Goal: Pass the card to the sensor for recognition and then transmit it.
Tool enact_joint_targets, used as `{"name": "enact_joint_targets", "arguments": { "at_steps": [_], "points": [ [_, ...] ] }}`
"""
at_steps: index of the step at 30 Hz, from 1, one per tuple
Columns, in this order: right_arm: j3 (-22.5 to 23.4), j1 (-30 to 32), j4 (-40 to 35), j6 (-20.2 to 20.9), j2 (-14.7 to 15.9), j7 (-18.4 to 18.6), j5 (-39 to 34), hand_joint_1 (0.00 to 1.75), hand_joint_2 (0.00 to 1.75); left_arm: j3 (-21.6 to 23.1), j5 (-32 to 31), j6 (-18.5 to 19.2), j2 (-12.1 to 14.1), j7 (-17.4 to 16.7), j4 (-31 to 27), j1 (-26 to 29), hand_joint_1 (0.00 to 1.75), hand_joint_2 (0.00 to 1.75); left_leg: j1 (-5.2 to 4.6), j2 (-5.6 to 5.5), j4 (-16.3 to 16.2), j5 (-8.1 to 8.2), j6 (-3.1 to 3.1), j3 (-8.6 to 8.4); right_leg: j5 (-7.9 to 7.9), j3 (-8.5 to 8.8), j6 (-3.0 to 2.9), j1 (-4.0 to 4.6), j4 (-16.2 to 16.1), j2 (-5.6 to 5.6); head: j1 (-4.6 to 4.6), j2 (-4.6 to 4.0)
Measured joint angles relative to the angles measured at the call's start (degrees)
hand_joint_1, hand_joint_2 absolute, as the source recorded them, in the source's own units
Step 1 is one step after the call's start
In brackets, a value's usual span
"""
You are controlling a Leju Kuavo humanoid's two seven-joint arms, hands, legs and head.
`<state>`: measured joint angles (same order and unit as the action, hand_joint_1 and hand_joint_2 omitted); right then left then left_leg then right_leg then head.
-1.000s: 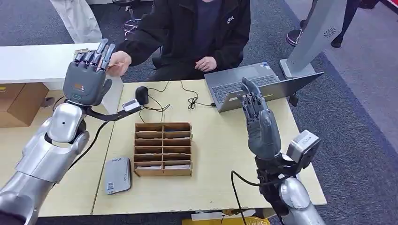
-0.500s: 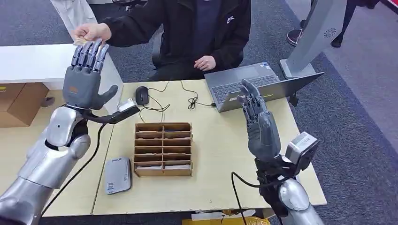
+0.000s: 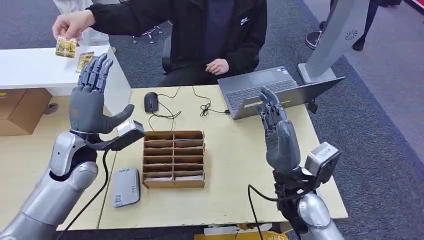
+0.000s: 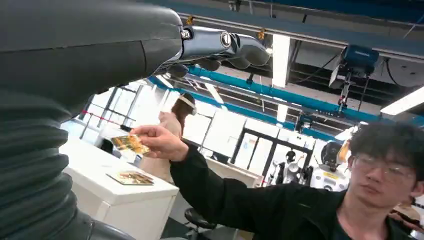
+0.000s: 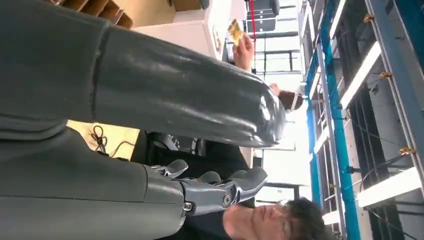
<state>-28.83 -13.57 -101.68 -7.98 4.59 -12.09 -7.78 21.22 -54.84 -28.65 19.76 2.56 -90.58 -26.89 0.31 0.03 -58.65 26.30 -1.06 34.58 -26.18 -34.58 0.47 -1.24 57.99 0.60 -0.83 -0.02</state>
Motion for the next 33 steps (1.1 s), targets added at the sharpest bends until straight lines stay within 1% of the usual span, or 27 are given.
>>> {"name": "enact_joint_targets", "arguments": {
  "at_steps": [3,6,10,13,17,22,26,30,33],
  "points": [
    [0.3,0.0,-0.3,-0.4,0.0,0.3,0.3,0.0,0.0,0.0,-1.7,0.4,0.1,-0.2,-2.8,2.2,0.0,1.75,0.0,0.0,0.0,0.0,0.0,0.0,0.0,0.0,0.0,0.0,0.0,-0.01,0.0,0.0],
    [0.7,0.4,-0.4,-0.7,0.0,0.0,0.5,0.0,0.0,-0.1,-1.5,1.4,0.4,-0.3,-5.0,4.3,0.0,1.75,0.0,0.0,0.0,0.01,0.0,0.0,-0.01,0.0,0.0,0.0,0.0,0.0,0.0,0.0],
    [1.4,1.0,-0.5,-0.8,0.1,0.0,0.9,0.0,0.0,-0.1,-2.8,6.2,0.7,-2.0,-7.0,6.1,0.0,1.75,0.0,-0.01,0.0,0.01,0.0,0.0,-0.01,-0.01,0.0,0.0,0.0,-0.02,0.0,0.0],
    [1.8,1.3,-0.9,-0.2,0.1,0.4,1.5,0.0,0.0,0.2,-4.9,11.7,1.1,-4.1,-8.1,6.1,0.0,1.75,0.0,-0.01,0.0,0.0,0.0,-0.01,0.0,0.0,0.01,0.0,0.0,-0.02,0.0,0.0],
    [2.6,1.7,-1.2,1.0,0.1,0.5,1.9,0.0,0.0,0.5,-5.7,16.6,1.3,-5.6,-8.1,5.4,0.0,1.75,0.0,-0.01,0.0,0.0,0.0,-0.02,0.0,0.0,0.0,0.0,0.0,-0.01,0.02,0.0],
    [3.3,1.9,-1.6,2.2,0.0,0.6,2.8,0.0,0.0,1.6,-6.4,21.1,1.3,-6.8,-8.1,3.8,0.0,1.75,0.0,-0.01,0.0,0.0,0.0,-0.01,0.0,0.0,0.0,0.0,0.0,-0.01,0.0,0.0],
    [3.9,2.4,-2.1,3.0,0.0,0.7,3.0,0.0,0.0,2.5,-6.6,23.8,1.3,-7.1,-8.1,2.6,0.0,1.75,0.0,-0.01,0.0,0.0,0.0,-0.01,0.0,-0.01,0.0,0.0,0.0,-0.01,0.0,0.0],
    [4.4,2.8,-2.4,3.5,0.0,0.7,3.5,0.0,0.0,3.2,-6.1,25.6,1.4,-7.3,-8.1,1.5,0.0,1.75,0.0,-0.01,0.0,0.0,0.0,-0.02,0.0,-0.01,0.0,0.0,0.0,-0.01,0.0,0.0],
    [4.9,3.2,-2.5,4.1,0.0,0.7,3.8,0.0,0.0,3.6,-5.1,28.3,1.6,-7.5,-8.1,0.7,0.0,1.75,0.0,-0.01,0.0,0.0,0.0,-0.02,0.0,-0.01,0.0,0.0,0.0,-0.01,0.0,0.0]
  ]
}}
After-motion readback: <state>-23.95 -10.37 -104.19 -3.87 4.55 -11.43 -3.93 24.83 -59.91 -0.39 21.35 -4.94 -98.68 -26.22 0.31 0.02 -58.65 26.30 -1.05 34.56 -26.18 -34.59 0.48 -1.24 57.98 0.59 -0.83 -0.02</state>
